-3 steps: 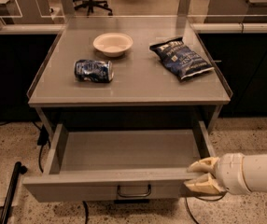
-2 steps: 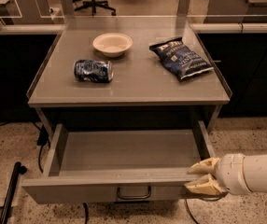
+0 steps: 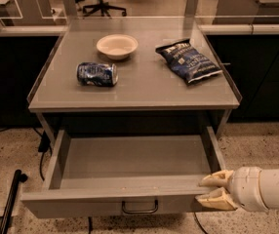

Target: Open top drawer

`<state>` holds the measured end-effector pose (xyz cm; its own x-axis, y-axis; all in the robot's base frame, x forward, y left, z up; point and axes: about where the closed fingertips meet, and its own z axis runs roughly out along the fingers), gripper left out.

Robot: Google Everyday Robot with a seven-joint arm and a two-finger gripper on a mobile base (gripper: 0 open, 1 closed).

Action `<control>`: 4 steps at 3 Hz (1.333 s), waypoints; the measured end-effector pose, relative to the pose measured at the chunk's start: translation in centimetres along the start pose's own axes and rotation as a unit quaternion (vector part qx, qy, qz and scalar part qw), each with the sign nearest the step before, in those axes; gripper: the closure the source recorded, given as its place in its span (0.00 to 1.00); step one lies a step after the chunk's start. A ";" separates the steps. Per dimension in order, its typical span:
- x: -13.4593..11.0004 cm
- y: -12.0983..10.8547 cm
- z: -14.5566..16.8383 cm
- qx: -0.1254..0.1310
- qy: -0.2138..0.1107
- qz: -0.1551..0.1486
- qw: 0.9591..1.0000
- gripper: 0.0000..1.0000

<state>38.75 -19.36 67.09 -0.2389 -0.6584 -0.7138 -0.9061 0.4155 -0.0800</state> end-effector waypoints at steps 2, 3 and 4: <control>0.5 1.3 -0.8 0.005 0.002 0.005 1.000 0.82; 0.5 1.3 -0.8 0.005 0.002 0.005 1.000 0.59; 0.5 1.3 -0.8 0.005 0.002 0.005 1.000 0.36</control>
Offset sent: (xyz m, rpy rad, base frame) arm -0.1207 -0.0444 -0.0092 0.0743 -0.0412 -0.1444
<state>37.20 -19.64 67.15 -0.2501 -0.6569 -0.7113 -0.9002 0.4283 -0.0790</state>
